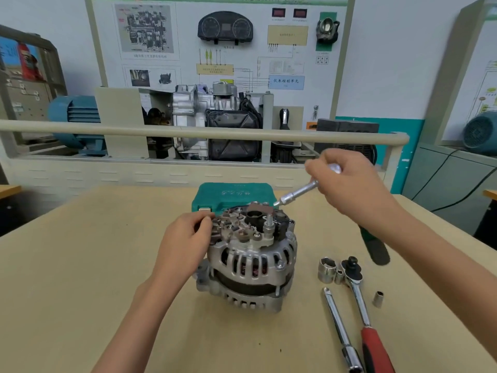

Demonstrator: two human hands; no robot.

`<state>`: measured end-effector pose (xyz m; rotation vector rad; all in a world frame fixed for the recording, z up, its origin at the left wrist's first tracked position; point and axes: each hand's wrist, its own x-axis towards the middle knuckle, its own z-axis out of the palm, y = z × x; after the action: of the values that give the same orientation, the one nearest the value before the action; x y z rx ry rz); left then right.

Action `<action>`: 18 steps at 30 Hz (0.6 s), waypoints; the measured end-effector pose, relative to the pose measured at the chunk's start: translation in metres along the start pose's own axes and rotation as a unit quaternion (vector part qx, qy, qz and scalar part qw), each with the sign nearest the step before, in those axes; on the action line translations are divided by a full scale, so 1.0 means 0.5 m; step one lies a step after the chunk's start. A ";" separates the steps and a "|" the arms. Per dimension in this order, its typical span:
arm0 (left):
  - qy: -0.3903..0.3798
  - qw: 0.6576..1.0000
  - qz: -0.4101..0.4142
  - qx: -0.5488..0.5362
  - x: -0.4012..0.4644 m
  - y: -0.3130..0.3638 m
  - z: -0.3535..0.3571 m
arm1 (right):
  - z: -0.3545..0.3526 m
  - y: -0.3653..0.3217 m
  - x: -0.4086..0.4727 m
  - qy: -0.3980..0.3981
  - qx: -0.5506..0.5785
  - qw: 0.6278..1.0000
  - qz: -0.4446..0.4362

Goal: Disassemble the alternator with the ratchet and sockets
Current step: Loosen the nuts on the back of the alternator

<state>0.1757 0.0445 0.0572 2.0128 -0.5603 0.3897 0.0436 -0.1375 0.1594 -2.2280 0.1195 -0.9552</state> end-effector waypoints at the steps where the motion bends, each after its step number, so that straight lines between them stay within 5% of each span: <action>1: 0.010 1.000 0.006 0.020 -0.007 0.003 -0.005 | 0.003 -0.004 0.009 -0.007 -0.040 0.999 -0.022; 10: 0.061 0.996 -0.001 0.069 -0.047 0.015 -0.038 | 0.035 -0.016 0.045 -0.148 -0.231 0.956 -0.106; 18: 0.006 0.991 0.107 -0.080 -0.069 0.072 -0.014 | 0.030 -0.015 0.067 -0.195 -0.272 0.935 -0.115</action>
<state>0.1269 0.0435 0.0698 1.8012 -0.7790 0.4715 0.0764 -0.1348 0.1770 -2.9570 -0.0720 -0.6200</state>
